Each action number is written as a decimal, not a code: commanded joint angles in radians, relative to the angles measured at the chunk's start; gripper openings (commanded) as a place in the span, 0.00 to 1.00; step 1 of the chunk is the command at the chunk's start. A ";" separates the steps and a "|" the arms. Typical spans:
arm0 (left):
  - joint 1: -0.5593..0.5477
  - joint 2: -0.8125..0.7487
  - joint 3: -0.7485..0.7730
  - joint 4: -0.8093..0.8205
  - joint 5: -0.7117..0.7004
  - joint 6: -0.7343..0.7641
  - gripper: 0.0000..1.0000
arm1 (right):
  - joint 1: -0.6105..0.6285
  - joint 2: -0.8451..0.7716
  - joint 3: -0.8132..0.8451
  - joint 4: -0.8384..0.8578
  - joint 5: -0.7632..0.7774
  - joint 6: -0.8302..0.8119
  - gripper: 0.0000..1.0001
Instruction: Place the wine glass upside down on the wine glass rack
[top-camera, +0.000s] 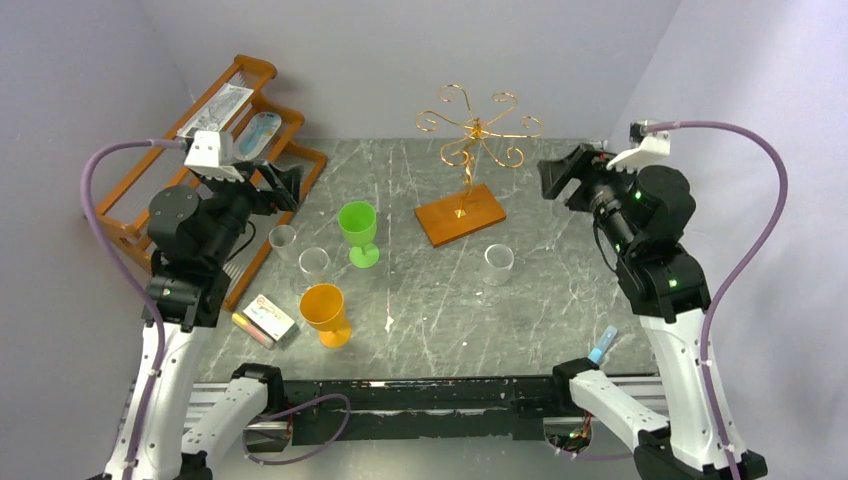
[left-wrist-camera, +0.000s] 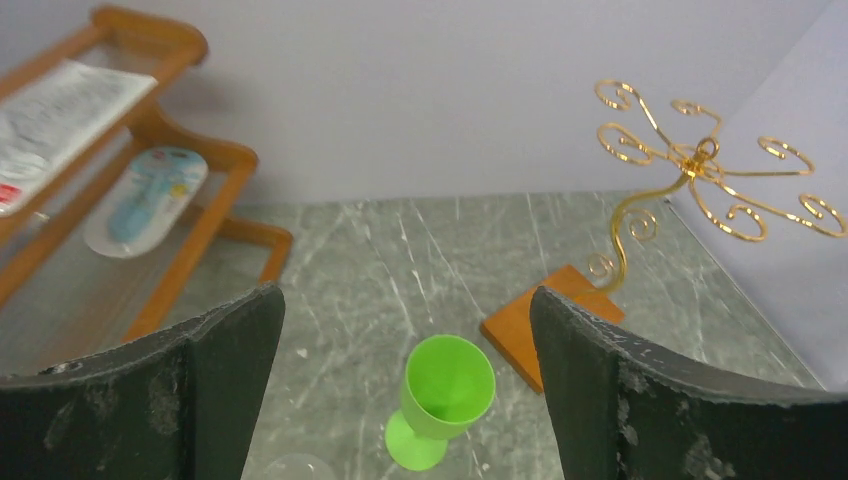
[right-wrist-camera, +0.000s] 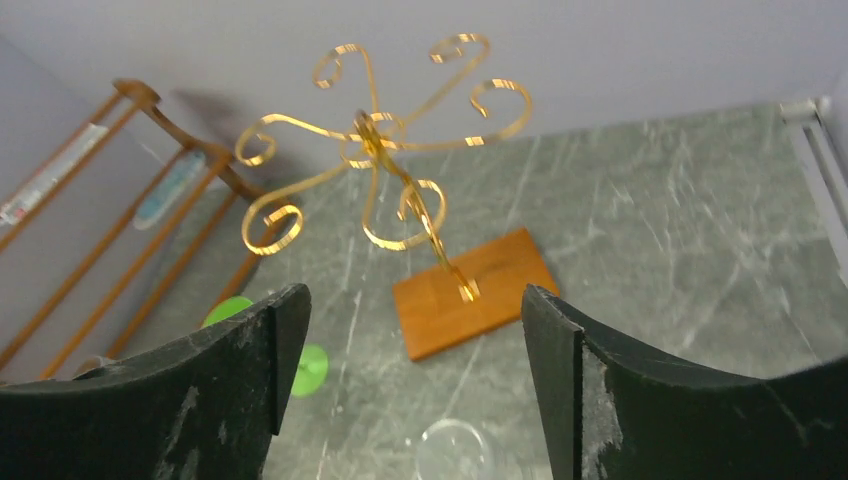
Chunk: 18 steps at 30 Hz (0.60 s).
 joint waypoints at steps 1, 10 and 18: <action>-0.004 0.011 -0.067 0.083 0.074 -0.083 0.97 | -0.007 -0.086 -0.044 -0.166 0.039 0.039 0.83; -0.004 0.055 -0.089 0.219 0.240 -0.162 0.97 | -0.006 -0.174 -0.186 -0.270 -0.182 0.041 0.84; -0.004 0.054 -0.176 0.257 0.181 -0.218 0.97 | -0.006 -0.065 -0.280 -0.361 -0.178 0.127 0.76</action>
